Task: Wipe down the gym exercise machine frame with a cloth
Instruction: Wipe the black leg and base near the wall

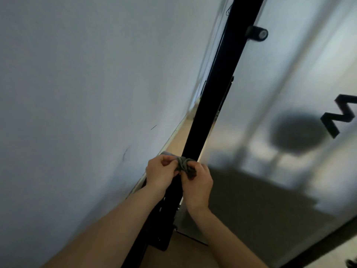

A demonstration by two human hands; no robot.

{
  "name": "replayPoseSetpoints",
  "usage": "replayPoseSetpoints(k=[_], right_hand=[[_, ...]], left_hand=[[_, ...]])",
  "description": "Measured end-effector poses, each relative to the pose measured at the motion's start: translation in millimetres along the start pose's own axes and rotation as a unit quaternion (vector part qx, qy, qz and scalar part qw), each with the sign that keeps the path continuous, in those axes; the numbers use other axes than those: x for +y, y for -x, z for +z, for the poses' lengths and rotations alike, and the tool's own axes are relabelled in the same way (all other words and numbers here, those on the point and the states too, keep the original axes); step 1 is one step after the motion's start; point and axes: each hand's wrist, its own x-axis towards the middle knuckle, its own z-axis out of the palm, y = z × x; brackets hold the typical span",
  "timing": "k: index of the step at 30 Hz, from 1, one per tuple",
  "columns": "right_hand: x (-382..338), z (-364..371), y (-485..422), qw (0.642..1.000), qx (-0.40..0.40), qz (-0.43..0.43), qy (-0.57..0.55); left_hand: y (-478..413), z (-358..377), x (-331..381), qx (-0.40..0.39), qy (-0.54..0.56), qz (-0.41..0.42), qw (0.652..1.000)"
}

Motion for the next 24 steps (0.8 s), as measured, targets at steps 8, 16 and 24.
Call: replayPoseSetpoints(k=[8,16,24], right_hand=[[-41,-31,-37,0.997,0.007,-0.065,-0.045],[-98,-84,-104,0.962,0.101,-0.253,0.016],[-135,-110,-149,0.910,0.134,-0.383,0.088]], left_hand=[[-4,-4,53,-0.076,0.050,0.055,0.994],[-1,15,144,-0.122,0.053,0.174,0.976],[-4,30,216,-0.074,0.029,0.216,0.973]])
